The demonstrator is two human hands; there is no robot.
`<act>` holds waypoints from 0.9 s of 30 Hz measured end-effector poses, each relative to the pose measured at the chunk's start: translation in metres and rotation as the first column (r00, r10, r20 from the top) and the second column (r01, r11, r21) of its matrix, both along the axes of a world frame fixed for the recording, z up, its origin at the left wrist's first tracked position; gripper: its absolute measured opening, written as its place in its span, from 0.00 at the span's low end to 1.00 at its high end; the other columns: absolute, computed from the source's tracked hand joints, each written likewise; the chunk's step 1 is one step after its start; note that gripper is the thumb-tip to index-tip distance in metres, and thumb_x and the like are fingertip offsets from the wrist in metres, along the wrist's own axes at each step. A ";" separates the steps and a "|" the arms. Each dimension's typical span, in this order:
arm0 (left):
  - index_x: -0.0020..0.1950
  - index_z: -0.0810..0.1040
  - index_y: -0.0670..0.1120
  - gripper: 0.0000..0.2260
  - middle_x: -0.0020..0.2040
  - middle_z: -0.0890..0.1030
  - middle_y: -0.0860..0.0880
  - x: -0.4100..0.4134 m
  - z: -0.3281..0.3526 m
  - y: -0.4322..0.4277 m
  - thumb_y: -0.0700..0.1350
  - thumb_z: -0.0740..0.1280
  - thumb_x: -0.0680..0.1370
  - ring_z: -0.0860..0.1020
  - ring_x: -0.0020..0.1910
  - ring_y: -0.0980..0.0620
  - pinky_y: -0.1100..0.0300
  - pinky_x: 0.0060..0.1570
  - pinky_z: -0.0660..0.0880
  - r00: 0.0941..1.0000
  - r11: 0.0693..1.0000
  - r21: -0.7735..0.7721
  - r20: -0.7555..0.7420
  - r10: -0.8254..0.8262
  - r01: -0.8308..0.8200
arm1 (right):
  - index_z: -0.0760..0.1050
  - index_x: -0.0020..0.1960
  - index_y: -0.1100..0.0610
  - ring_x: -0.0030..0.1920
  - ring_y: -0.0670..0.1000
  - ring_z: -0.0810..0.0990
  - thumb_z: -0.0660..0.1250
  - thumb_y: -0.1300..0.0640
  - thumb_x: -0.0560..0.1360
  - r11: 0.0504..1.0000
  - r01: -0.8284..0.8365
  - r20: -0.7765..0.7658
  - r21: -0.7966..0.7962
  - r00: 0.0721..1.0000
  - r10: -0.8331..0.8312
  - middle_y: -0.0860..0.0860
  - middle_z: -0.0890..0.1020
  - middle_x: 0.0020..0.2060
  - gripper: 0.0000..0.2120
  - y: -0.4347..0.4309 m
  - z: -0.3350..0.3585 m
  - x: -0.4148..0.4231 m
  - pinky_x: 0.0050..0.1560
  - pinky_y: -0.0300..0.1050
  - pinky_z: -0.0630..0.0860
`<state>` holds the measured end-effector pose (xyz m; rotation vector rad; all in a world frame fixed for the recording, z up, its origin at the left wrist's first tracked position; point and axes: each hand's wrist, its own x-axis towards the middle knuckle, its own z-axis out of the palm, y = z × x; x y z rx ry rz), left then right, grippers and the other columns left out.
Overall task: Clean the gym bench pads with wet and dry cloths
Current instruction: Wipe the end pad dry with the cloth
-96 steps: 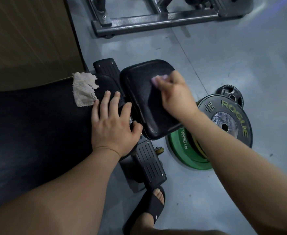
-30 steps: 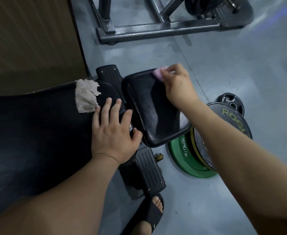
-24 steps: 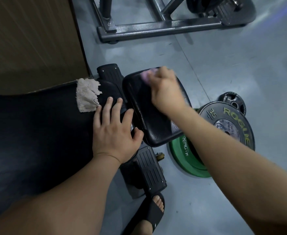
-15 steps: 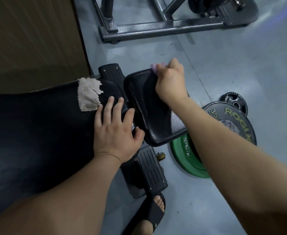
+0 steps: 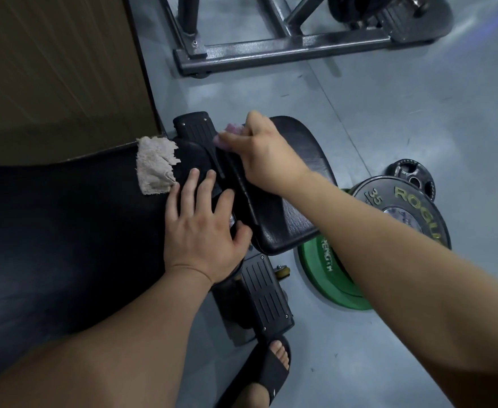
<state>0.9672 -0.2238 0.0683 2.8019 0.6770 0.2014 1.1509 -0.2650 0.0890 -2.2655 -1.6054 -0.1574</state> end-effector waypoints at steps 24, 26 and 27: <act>0.63 0.78 0.48 0.22 0.73 0.72 0.43 0.000 0.000 0.000 0.58 0.64 0.73 0.60 0.79 0.41 0.41 0.78 0.53 1.000 1.000 -0.005 0.023 0.007 -0.006 | 0.81 0.65 0.49 0.46 0.57 0.70 0.66 0.60 0.80 0.990 -0.062 -0.069 -0.124 0.996 0.054 0.51 0.63 0.45 0.16 -0.025 0.013 -0.014 0.45 0.53 0.77; 0.64 0.78 0.49 0.22 0.73 0.72 0.44 0.000 0.000 -0.001 0.57 0.64 0.73 0.60 0.79 0.41 0.42 0.78 0.53 1.000 1.000 -0.018 0.021 0.014 -0.014 | 0.79 0.69 0.50 0.46 0.58 0.71 0.61 0.58 0.82 0.982 -0.112 -0.088 -0.151 0.991 0.100 0.52 0.65 0.45 0.18 -0.061 0.015 -0.027 0.42 0.57 0.77; 0.64 0.78 0.50 0.22 0.73 0.72 0.44 0.000 0.000 -0.001 0.57 0.64 0.73 0.60 0.79 0.42 0.42 0.78 0.53 1.000 1.000 -0.025 0.023 0.017 -0.016 | 0.78 0.70 0.51 0.46 0.58 0.71 0.59 0.57 0.83 0.977 -0.135 -0.103 -0.164 0.988 0.119 0.54 0.66 0.45 0.18 -0.077 0.015 -0.032 0.41 0.57 0.77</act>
